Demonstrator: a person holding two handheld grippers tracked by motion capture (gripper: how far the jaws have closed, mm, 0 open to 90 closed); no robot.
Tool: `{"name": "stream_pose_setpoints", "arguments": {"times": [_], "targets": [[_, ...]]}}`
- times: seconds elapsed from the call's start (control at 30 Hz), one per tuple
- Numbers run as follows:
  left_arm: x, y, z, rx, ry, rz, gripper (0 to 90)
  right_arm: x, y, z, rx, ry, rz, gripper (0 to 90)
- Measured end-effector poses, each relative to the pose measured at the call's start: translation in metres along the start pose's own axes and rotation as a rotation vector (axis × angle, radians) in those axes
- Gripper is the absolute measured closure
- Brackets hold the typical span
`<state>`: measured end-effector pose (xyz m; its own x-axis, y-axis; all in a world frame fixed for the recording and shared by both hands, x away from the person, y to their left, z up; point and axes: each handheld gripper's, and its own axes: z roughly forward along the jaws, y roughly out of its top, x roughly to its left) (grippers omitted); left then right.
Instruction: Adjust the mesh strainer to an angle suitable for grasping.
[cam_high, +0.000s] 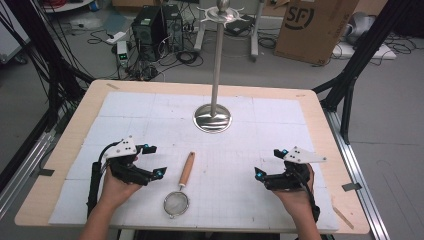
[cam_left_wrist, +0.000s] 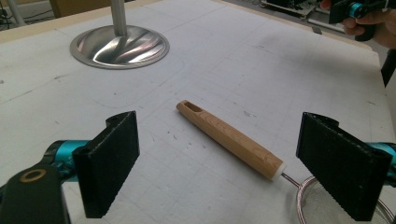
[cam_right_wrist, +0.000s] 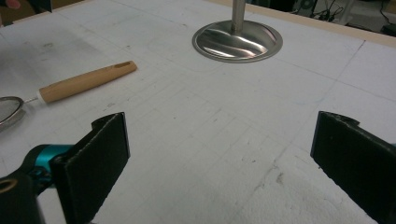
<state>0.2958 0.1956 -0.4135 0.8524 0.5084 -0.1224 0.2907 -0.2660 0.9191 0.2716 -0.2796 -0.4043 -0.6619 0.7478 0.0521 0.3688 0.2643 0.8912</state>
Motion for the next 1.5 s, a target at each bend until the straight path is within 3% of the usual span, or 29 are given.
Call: {"name": "stream_pose_setpoints", "arguments": {"times": [0.43, 0.73, 1.03, 1.27, 1.3, 1.5], "targets": [[-0.007, 0.002, 0.006, 0.018, -0.015, 0.004, 14.1, 0.002, -0.002, 0.002, 0.015, 0.001, 0.006, 3.3], [-0.017, 0.002, 0.022, 0.067, -0.037, 0.012, 15.4, 0.002, -0.002, 0.003, 0.018, 0.003, 0.0, 3.4], [-0.022, 0.0, 0.038, 0.096, -0.046, -0.007, 18.4, 0.002, -0.003, 0.005, 0.025, 0.004, 0.003, 3.4], [-0.026, -0.001, 0.057, 0.16, -0.032, -0.016, 21.1, 0.002, -0.004, 0.006, 0.033, 0.005, -0.001, 3.4], [-0.028, -0.002, 0.063, 0.194, -0.028, -0.014, 21.1, 0.002, -0.004, 0.007, 0.035, 0.006, 0.006, 3.4], [-0.032, -0.009, 0.076, 0.29, 0.007, -0.005, 22.1, 0.002, -0.005, 0.007, 0.037, 0.004, 0.001, 3.4]]}}
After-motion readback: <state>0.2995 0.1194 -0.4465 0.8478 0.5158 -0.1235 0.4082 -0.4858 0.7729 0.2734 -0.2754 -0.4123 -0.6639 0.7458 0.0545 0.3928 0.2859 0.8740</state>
